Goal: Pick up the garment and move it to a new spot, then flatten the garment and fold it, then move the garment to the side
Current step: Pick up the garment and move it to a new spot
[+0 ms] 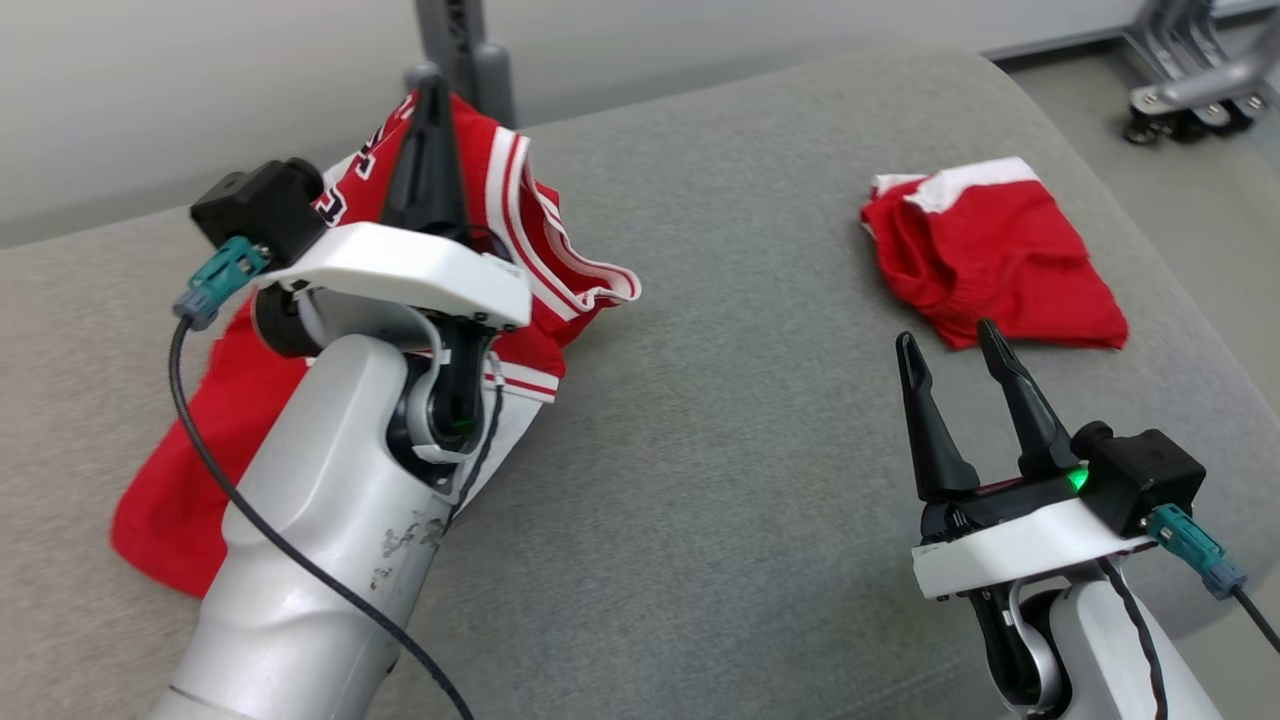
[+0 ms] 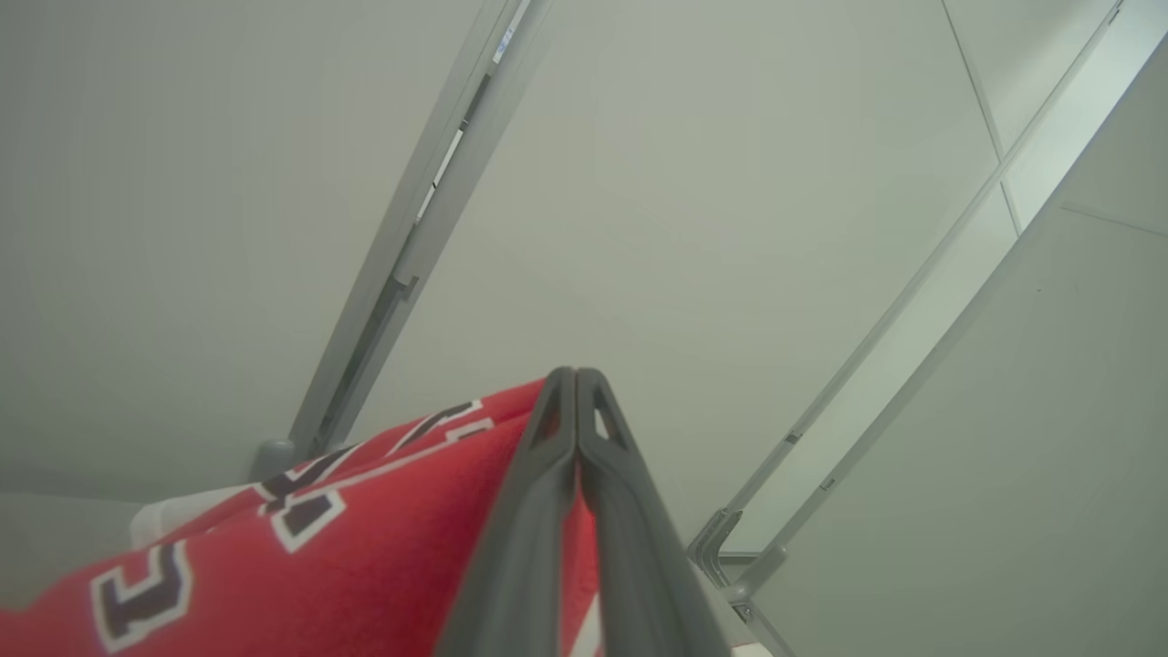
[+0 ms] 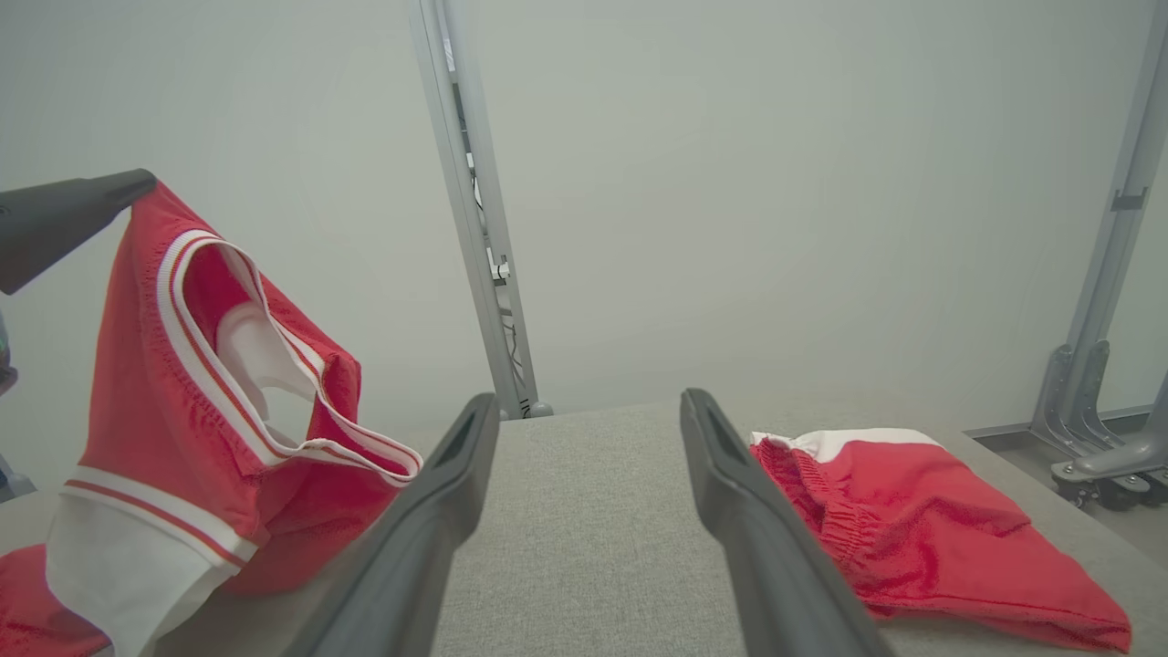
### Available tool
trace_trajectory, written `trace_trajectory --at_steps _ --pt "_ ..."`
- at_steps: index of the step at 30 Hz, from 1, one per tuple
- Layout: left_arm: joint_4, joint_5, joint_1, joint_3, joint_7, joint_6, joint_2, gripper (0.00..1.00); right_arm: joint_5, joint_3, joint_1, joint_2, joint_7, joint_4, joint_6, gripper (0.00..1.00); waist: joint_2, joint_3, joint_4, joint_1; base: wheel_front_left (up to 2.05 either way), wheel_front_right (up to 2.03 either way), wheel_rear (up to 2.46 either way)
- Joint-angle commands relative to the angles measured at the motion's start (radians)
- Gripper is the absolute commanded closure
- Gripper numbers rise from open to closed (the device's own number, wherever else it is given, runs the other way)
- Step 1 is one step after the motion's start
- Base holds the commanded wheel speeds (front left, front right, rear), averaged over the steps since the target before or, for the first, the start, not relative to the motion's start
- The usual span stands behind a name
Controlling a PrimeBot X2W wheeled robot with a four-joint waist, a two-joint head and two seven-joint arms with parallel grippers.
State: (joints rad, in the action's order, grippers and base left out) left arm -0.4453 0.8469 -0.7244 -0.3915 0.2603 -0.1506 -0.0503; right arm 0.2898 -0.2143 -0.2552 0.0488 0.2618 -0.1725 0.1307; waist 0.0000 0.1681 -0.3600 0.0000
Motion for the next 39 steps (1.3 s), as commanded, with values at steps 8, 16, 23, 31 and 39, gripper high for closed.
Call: trace_trajectory --at_steps 8,16,23,31,39 --pt "0.031 0.056 -0.042 -0.099 0.005 -0.046 -0.003 1.0 0.022 -0.009 -0.022 0.004 0.005 -0.001 0.0 0.0 0.0 0.06 -0.085 0.0 0.0 0.0 0.0" --pt "-0.063 0.062 -0.039 -0.195 0.005 -0.056 -0.004 0.0 0.036 -0.02 -0.03 0.004 0.005 -0.011 0.0 0.0 0.0 0.079 -0.1 0.0 0.0 0.0 0.0" --pt "-0.093 0.013 -0.029 -0.148 0.005 -0.048 -0.003 0.0 0.019 -0.003 -0.015 0.004 0.005 -0.021 0.0 0.0 0.0 0.057 -0.049 0.0 0.0 0.0 0.0" --pt "-0.039 -0.255 0.041 -0.003 0.005 -0.017 -0.005 0.0 -0.022 0.021 0.017 0.004 0.005 -0.02 0.0 0.0 0.0 -0.017 0.074 0.0 0.0 0.0 0.0" --pt "0.111 -0.493 0.249 0.174 0.005 0.032 -0.043 0.0 -0.051 0.019 0.057 0.005 0.005 -0.022 0.0 0.0 0.0 -0.093 0.177 0.0 0.0 0.0 0.0"
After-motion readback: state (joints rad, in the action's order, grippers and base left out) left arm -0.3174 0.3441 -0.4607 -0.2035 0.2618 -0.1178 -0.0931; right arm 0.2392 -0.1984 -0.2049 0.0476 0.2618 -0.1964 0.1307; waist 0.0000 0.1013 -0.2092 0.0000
